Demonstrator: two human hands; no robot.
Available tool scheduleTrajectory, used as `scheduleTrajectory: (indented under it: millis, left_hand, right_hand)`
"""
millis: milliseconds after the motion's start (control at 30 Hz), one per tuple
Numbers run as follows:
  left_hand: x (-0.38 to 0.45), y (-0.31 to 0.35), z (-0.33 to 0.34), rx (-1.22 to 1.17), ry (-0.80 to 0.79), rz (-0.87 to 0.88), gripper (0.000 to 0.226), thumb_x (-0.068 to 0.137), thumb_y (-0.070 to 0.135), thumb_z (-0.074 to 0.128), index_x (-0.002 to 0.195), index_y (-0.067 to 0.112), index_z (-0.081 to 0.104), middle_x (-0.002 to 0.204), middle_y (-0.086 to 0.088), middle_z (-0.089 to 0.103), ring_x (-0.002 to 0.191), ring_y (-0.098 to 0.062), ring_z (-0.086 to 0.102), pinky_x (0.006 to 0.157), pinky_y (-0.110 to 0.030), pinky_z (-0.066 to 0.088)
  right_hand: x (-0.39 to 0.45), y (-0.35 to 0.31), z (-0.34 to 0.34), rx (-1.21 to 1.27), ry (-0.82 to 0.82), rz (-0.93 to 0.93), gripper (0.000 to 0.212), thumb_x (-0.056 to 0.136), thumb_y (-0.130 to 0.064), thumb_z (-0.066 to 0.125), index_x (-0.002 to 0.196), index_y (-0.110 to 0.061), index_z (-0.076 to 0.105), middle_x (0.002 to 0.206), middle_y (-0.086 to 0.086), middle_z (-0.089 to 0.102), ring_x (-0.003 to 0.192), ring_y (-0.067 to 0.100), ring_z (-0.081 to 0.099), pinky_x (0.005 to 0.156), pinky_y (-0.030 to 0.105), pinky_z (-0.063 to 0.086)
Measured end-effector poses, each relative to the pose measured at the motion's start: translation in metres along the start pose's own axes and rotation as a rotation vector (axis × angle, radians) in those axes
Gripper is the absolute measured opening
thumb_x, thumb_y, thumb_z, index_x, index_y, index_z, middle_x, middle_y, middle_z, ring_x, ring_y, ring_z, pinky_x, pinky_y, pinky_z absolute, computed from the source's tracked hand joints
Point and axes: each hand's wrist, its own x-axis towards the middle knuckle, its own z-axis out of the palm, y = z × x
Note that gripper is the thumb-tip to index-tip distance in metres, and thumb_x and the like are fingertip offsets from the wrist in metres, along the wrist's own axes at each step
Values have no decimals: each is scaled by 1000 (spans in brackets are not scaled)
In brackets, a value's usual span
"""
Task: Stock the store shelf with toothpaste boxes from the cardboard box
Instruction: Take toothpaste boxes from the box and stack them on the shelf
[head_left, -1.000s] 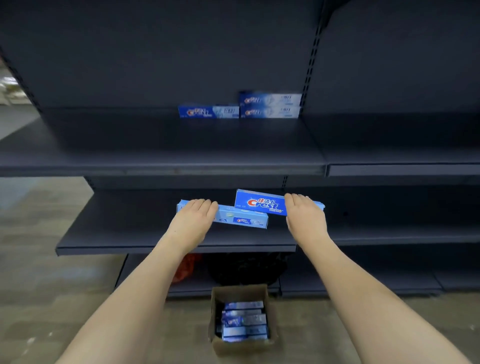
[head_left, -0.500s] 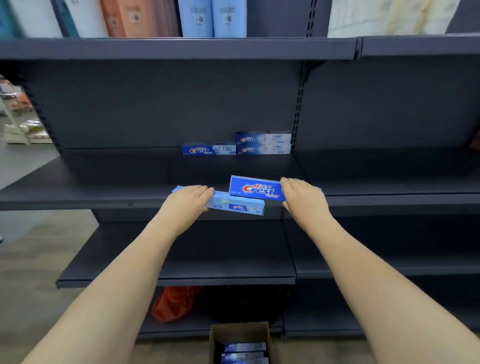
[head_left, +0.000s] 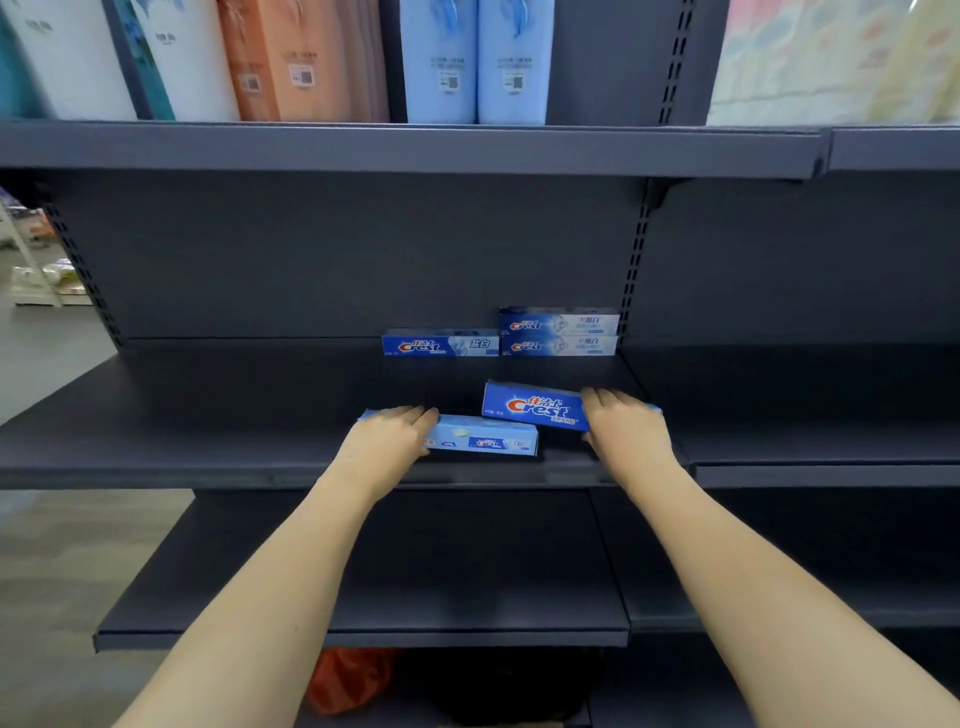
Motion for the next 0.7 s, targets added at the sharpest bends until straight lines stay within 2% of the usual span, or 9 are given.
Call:
scheduleTrajectory:
  millis: [67, 100, 167, 200, 500, 700]
  left_hand:
    - [9, -6, 1, -63, -69, -51, 55, 86, 25, 67, 135, 11, 48, 122, -6, 62, 109, -24, 61, 77, -32, 52]
    - [13, -10, 3, -50, -103, -51, 54, 94, 30, 54, 143, 15, 37, 133, -3, 54, 118, -22, 54, 85, -32, 48]
    - [21, -15, 2, -66, -170, -53, 54, 98, 33, 45, 147, 19, 27, 141, 0, 46, 124, -20, 48, 92, -33, 45]
    - [24, -18, 2, -76, -172, -51, 54, 98, 34, 44, 147, 20, 27, 142, 0, 45, 125, -21, 47, 93, -33, 45]
    - [44, -36, 15, -145, -246, -10, 56, 98, 37, 41, 149, 22, 21, 146, -2, 40, 126, -24, 45, 99, -35, 43]
    - [51, -36, 7, -219, -405, -26, 60, 101, 38, 31, 151, 23, 4, 157, -2, 16, 140, -24, 26, 113, -36, 29]
  right_hand:
    - [10, -5, -1, -40, -60, 38, 53, 20, -19, 92, 65, -13, 65, 53, -1, 61, 44, 15, 59, 37, 14, 34]
    - [14, -7, -1, -52, -118, 62, 50, 38, -24, 92, 80, -12, 66, 68, 1, 67, 58, 16, 65, 44, 18, 40]
    - [21, -9, 3, -56, -181, 75, 44, 78, -26, 72, 115, -12, 56, 107, 5, 66, 95, 21, 65, 64, 26, 46]
    - [24, -10, 4, -54, -213, 77, 43, 86, -25, 64, 124, -12, 49, 116, 5, 62, 104, 22, 61, 69, 28, 45]
    - [40, -4, 9, 4, -348, 99, 52, 90, -36, 59, 133, -13, 40, 126, 7, 57, 109, 28, 59, 75, 32, 48]
    - [47, 3, 12, 43, -369, 46, 52, 92, -36, 56, 136, -15, 38, 129, 7, 55, 110, 28, 58, 76, 32, 47]
